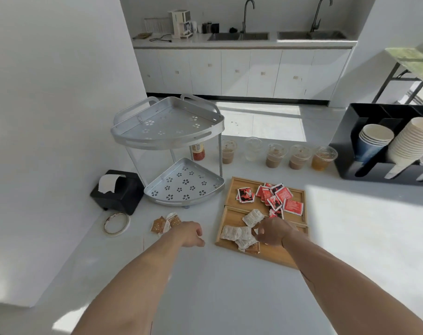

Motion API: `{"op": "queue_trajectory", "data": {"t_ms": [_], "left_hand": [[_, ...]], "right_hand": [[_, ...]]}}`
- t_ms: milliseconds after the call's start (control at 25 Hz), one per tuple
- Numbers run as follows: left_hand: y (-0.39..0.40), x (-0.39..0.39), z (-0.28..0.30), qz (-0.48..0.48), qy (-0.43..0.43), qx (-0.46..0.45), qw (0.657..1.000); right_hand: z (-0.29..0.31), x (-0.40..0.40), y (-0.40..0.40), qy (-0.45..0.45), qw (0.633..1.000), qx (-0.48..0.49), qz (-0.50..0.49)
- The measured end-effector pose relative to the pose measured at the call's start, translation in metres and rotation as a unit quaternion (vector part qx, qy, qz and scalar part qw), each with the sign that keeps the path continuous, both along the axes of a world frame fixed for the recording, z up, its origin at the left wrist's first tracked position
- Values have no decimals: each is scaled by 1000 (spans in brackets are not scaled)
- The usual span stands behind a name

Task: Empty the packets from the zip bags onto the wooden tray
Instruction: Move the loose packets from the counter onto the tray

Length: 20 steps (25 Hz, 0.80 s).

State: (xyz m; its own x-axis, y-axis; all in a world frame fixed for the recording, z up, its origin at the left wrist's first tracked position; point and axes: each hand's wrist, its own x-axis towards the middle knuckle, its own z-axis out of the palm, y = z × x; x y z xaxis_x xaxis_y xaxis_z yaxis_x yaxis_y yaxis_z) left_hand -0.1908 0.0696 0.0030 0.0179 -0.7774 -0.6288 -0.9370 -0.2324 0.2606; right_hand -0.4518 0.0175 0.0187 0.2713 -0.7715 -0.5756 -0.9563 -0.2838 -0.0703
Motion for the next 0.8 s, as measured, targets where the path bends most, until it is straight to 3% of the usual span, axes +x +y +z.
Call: {"op": "queue_trajectory", "data": {"t_ms": [160,520,800], "left_hand": [[20,54,6,33,-8,9,999],[23,147,3,10,-57,9,998],[-5,181,-9,-13,-59,-18,998]], "right_hand": [[1,50,7,16,999,31,30],[-4,151,13,15,995,33,88],[-25,205,-1,24,997,29,67]]}}
